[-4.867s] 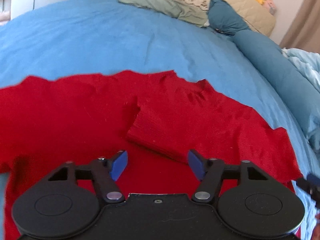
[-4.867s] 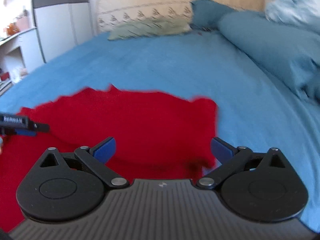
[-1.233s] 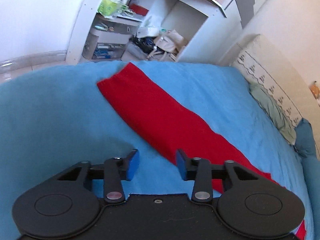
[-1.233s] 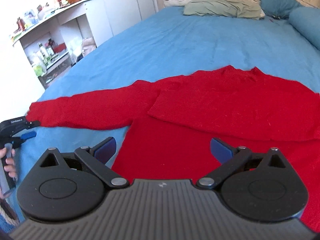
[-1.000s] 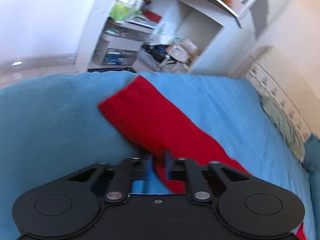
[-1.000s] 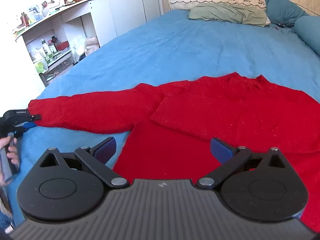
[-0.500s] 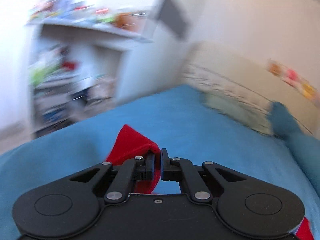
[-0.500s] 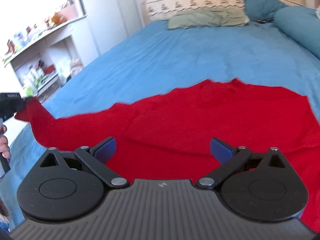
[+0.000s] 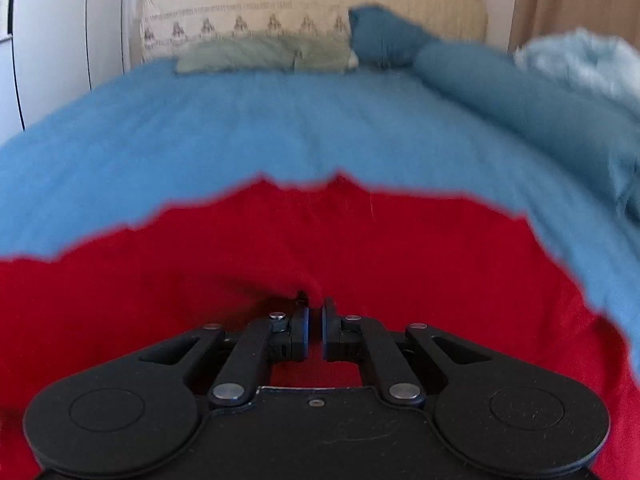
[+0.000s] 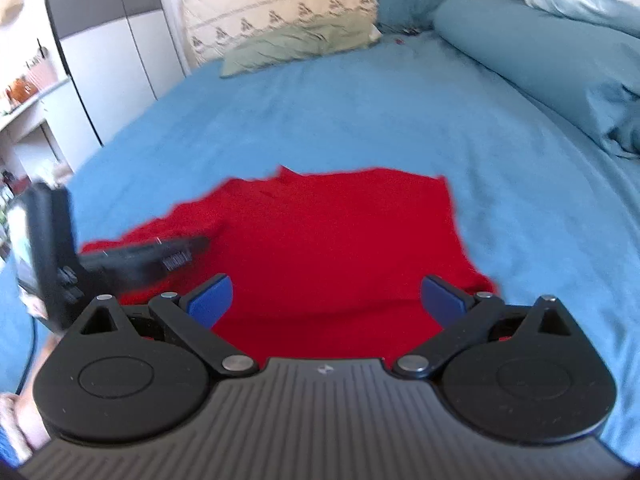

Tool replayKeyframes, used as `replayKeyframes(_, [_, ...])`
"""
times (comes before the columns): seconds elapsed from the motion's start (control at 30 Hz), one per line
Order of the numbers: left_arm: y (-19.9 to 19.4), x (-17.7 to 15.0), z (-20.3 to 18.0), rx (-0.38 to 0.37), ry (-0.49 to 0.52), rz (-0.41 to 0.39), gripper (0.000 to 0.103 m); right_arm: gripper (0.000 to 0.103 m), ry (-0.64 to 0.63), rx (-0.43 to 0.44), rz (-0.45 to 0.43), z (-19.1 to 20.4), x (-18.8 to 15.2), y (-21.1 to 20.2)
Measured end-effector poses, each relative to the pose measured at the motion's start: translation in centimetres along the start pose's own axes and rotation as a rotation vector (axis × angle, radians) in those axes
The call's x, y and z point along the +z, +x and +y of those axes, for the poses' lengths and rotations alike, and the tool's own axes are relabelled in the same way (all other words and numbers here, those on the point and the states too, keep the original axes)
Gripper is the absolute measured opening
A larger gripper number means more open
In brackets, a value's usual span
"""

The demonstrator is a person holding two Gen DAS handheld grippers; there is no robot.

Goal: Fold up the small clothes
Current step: 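Grasp the sweater's side edge with the left tool and fold it inward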

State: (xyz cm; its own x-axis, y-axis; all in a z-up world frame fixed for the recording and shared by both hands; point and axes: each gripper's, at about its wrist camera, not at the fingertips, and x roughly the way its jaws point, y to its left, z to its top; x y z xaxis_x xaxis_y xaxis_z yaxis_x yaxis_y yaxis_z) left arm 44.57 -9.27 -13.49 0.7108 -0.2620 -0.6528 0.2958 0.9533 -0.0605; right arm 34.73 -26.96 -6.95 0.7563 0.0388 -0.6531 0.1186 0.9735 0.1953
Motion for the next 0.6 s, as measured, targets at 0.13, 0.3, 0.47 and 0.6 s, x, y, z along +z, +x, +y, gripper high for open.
replayKeyframes(0.13, [-0.6,-0.5,0.2,-0.032,0.035,-0.026,0.041,0.103,0.004,-0.003,0.003,-2.1,-0.8,0.5])
replayKeyframes(0.3, [-5.4,-0.3,1.9,-0.066,0.069,-0.073,0.078,0.103,-0.013,0.015,-0.02,-1.1,-0.3,0.6])
replayKeyframes(0.47, [-10.6,-2.0,7.5,0.065,0.019,-0.151,0.099,0.103,-0.222,0.054,-0.017,4.2,0.9,2.4])
replayKeyframes(0.6, [-10.6,-3.3,11.6,0.209,-0.018,-0.171,0.099,0.103,-0.426,0.079,-0.008,10.0,0.3,5.6])
